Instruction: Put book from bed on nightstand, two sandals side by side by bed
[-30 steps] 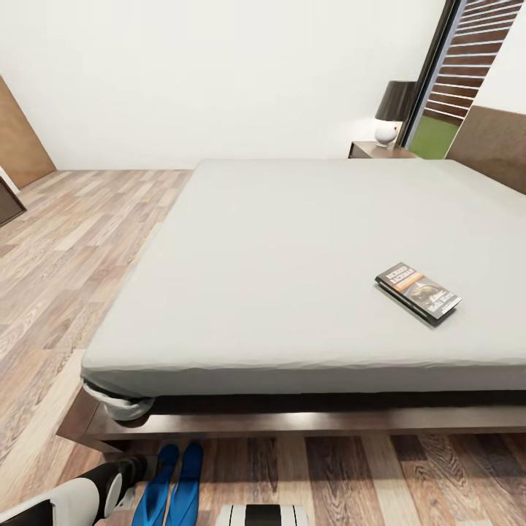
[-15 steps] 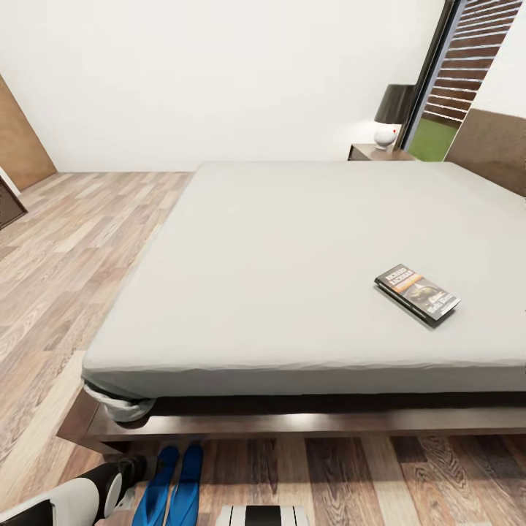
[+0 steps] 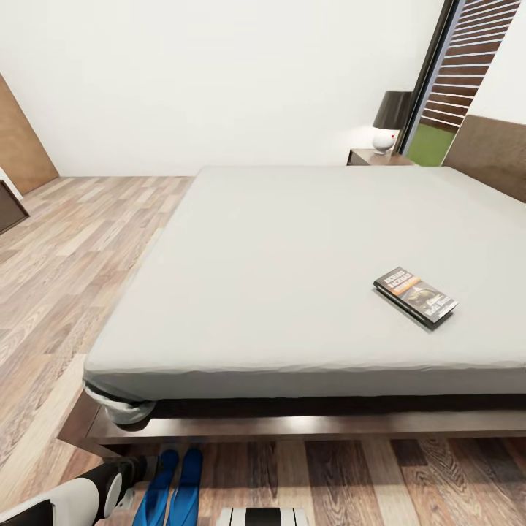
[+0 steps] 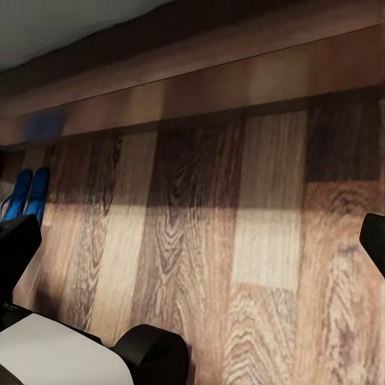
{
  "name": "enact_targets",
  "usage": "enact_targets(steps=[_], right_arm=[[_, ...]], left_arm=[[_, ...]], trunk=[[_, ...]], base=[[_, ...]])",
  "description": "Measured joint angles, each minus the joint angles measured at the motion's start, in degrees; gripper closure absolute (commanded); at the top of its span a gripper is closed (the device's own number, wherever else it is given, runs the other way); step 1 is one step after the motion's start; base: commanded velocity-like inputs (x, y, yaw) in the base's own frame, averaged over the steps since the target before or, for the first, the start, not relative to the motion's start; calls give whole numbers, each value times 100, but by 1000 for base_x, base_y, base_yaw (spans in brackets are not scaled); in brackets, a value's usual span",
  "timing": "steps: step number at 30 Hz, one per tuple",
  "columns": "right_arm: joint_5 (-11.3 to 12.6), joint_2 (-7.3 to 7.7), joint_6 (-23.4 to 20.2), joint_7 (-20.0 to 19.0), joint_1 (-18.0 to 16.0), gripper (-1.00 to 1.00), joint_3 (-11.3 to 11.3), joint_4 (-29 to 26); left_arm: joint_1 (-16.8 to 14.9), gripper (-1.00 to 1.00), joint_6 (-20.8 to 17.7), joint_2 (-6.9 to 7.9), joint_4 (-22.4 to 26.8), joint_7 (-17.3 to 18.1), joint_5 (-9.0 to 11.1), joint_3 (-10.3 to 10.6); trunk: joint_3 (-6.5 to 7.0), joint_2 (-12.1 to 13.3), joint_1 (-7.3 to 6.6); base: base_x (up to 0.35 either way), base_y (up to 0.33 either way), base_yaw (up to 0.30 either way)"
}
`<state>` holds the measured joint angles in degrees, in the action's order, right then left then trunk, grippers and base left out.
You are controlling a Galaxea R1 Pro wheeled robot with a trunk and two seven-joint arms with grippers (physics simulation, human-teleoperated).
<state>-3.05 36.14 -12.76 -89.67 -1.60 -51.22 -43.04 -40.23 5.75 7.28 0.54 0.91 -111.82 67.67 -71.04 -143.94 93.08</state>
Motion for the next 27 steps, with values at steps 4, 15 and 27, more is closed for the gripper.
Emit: enact_targets(steps=[4, 15, 27], right_arm=[[-2, 0, 0, 0, 0, -100, 0, 0], [-4, 0, 0, 0, 0, -100, 0, 0], [-5, -8, 0, 0, 0, -100, 4, 0]], left_arm=[[0, -100, 0, 0, -2, -1, 0, 0], [0, -100, 25, -6, -6, -3, -1, 1], [4, -100, 50, 6, -21, -3, 2, 3]], trunk=[[0, 0, 0], [0, 0, 0], [0, 0, 0]], base=[[0, 0, 0], [0, 0, 0], [0, 0, 0]])
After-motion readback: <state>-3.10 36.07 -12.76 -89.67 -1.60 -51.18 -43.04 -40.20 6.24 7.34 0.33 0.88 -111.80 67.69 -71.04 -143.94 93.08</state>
